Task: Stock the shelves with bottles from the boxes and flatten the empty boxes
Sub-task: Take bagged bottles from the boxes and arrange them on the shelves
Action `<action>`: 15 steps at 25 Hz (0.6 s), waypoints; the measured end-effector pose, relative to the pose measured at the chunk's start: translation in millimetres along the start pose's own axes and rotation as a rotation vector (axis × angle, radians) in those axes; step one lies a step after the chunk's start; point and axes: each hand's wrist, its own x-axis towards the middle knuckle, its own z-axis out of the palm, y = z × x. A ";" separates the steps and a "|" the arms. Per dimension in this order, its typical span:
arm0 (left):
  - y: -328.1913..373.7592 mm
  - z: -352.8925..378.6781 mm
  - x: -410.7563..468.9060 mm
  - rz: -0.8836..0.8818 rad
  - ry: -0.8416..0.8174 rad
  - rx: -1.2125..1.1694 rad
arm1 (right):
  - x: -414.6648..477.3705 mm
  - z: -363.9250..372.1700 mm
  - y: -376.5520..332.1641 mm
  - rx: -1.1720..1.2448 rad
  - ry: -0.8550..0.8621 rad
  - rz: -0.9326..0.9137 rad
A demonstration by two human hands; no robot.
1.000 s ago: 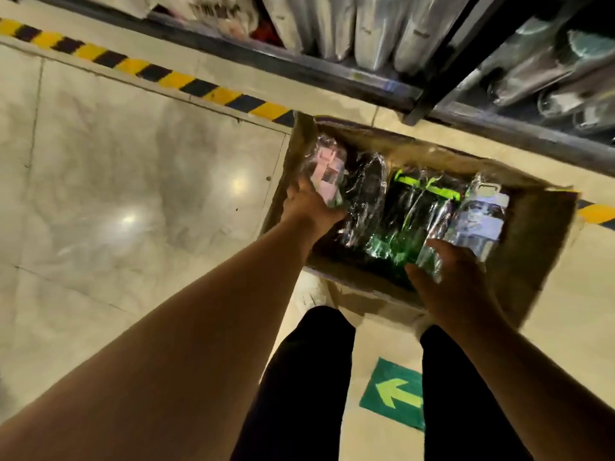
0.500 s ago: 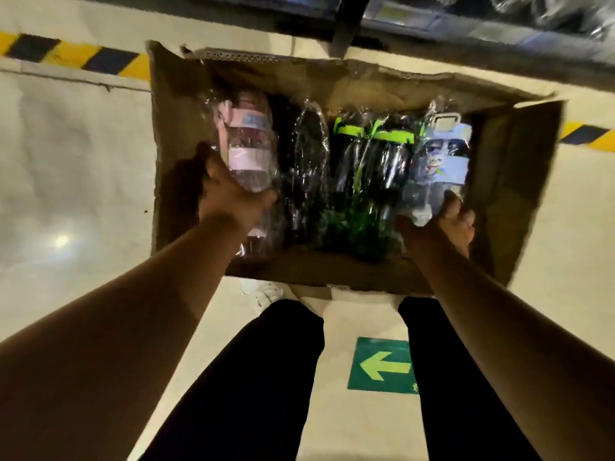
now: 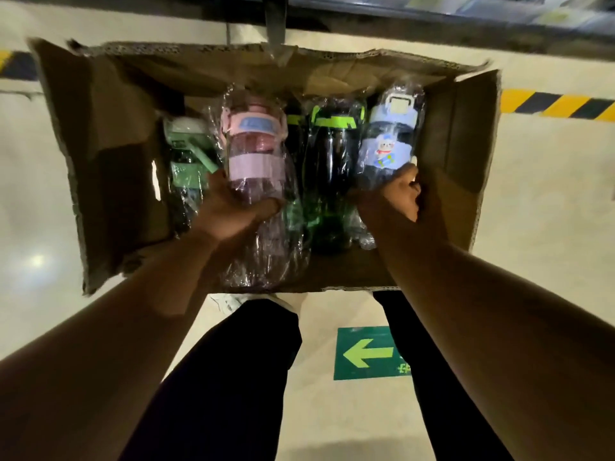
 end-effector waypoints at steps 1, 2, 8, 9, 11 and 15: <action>3.3 1.0 -6.2 -0.010 0.010 -0.006 | -4.6 -7.4 -0.3 0.061 -0.051 0.024; 9.6 2.8 -15.1 -0.036 0.030 -0.026 | -10.4 -13.7 -1.5 0.147 -0.089 0.053; 98.7 -12.2 -115.1 -0.007 0.133 -0.282 | -121.9 -100.9 -7.6 0.555 -0.334 -0.096; 121.1 -19.5 -142.3 0.032 0.095 -0.297 | -148.0 -128.1 -9.9 0.568 -0.363 -0.159; 167.3 -33.3 -203.9 0.132 0.039 -0.325 | -200.8 -190.7 -19.3 0.611 -0.411 -0.281; 256.3 -70.2 -338.0 0.336 -0.147 -0.315 | -331.4 -331.0 -38.6 0.798 -0.439 -0.401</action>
